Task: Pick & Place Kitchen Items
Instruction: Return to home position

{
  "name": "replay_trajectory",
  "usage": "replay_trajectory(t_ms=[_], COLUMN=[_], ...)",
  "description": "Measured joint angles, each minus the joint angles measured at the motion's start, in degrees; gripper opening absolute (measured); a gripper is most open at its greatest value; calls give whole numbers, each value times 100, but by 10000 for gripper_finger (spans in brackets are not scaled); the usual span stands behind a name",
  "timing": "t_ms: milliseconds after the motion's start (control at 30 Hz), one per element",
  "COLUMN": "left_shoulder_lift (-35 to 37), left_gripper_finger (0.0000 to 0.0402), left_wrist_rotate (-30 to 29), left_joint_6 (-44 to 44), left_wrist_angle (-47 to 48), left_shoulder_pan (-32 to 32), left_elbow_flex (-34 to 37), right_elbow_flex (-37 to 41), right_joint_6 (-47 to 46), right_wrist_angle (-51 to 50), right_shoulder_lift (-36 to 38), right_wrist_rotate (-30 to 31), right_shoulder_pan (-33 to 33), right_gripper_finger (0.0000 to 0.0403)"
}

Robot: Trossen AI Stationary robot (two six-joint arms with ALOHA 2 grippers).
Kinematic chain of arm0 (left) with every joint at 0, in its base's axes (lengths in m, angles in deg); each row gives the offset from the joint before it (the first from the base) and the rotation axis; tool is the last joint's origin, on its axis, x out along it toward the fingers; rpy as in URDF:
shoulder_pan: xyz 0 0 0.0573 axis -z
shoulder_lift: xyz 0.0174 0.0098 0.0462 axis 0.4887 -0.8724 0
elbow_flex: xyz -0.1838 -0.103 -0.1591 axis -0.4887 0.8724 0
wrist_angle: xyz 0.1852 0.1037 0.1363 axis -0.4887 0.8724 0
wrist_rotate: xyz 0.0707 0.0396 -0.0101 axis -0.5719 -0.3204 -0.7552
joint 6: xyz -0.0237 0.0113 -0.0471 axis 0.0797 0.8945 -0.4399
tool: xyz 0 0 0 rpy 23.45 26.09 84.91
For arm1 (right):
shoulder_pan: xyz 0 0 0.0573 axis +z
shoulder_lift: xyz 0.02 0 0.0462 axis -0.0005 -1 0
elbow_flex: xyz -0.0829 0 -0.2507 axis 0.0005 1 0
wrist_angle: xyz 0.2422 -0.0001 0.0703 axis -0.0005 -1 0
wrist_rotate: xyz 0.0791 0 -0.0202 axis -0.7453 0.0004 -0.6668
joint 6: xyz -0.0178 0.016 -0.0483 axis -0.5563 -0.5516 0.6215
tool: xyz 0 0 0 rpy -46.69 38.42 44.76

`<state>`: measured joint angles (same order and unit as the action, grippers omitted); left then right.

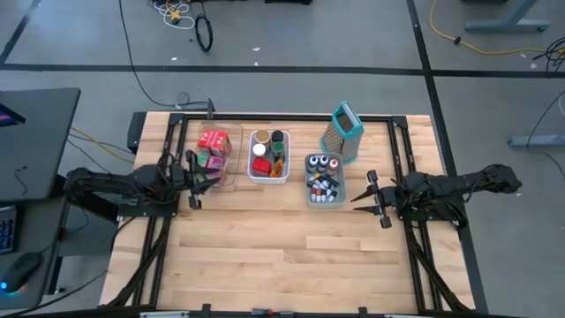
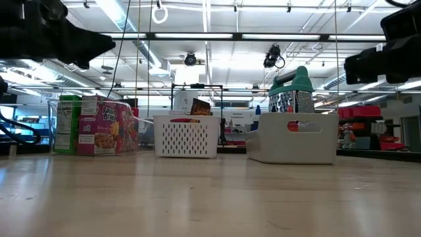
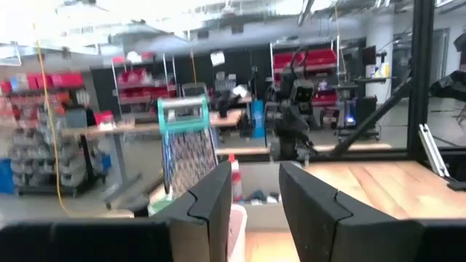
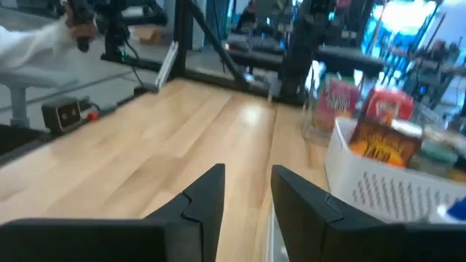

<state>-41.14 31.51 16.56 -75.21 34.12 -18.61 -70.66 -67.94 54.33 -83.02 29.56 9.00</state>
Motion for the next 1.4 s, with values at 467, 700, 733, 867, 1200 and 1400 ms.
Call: replay_trajectory(t_ms=[467, 700, 733, 867, 1200, 1400], left_shoulder_lift=[-4, -4, -2, -2, -2, -2], left_gripper_finger=[126, 126, 126, 126, 126, 126], left_wrist_rotate=[-163, -163, -163, -163, -163, -161], left_joint_6=[516, 967, 969, 970, 971, 971], left_wrist_angle=[541, 542, 542, 541, 540, 540], left_shoulder_pan=[0, 0, 0, 0, 0, 0], left_elbow_flex=[4, 6, 6, 6, 9, 9], right_elbow_flex=[4, 4, 4, 4, 4, 4], right_joint_6=[218, 232, 231, 232, 232, 232], right_wrist_angle=[-189, -174, -172, -162, -156, -157], right_shoulder_lift=[0, 0, 0, 0, 0, 0], right_wrist_rotate=[707, 1101, 1101, 1101, 1100, 1101], right_shoulder_pan=[-431, -429, -429, -429, -429, -429], right_gripper_finger=[123, 123, 123, 123, 123, 123])
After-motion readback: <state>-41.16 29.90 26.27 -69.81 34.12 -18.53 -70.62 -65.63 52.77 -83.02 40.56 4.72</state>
